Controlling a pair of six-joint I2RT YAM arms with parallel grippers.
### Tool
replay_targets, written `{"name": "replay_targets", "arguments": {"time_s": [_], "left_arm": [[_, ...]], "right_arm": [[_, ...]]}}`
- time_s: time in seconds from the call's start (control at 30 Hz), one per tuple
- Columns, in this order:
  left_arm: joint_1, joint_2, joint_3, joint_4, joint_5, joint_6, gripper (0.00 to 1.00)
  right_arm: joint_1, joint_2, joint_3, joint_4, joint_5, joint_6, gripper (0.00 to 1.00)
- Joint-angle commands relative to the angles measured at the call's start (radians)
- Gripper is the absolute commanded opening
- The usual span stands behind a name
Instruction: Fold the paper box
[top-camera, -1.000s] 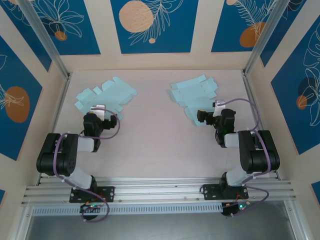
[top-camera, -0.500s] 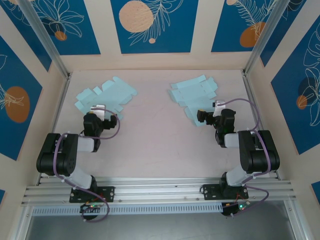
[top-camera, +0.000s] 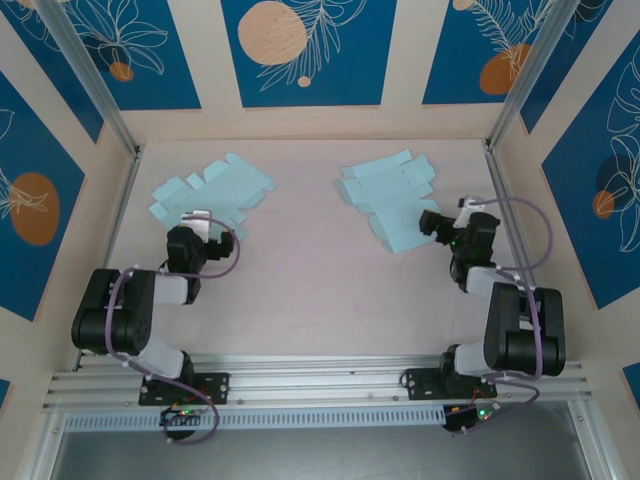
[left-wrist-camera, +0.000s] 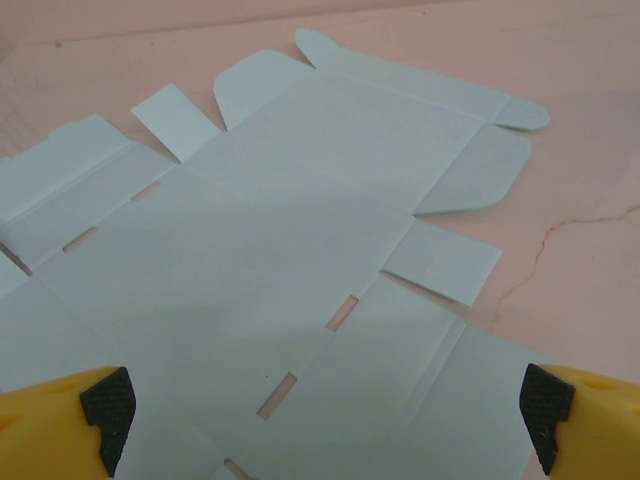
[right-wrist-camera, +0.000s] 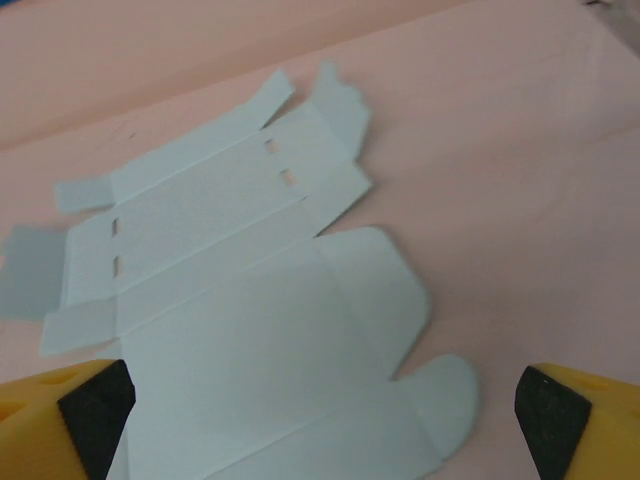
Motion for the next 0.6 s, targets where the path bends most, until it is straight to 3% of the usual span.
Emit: {"name": "replay_targets", "arguments": {"time_s": [0.0,0.13,0.27,0.43,0.57], "left_arm": [[-0.01,-0.103,0.053,-0.145,-0.009,0.016,1.0],[-0.018,-0.246,0.1,-0.313,-0.063,-0.055,1.0],[-0.032,-0.289,0.187,-0.417,0.046,-0.255,1.0],[-0.123,-0.178,0.307,-0.464,0.063,-0.505,1.0],[-0.265,0.007,0.496,-0.576,0.011,-0.65,1.0]], "right_arm": [[-0.078,-0.042,0.089,-0.227,-0.068,0.138,1.0],[-0.124,-0.015,0.209,-0.416,-0.127,0.167,1.0],[-0.129,0.049,0.346,-0.59,-0.171,0.153,1.0],[-0.129,0.179,0.523,-0.765,-0.234,0.127,0.9],[-0.119,0.245,0.603,-0.832,-0.254,0.126,0.85]]}}
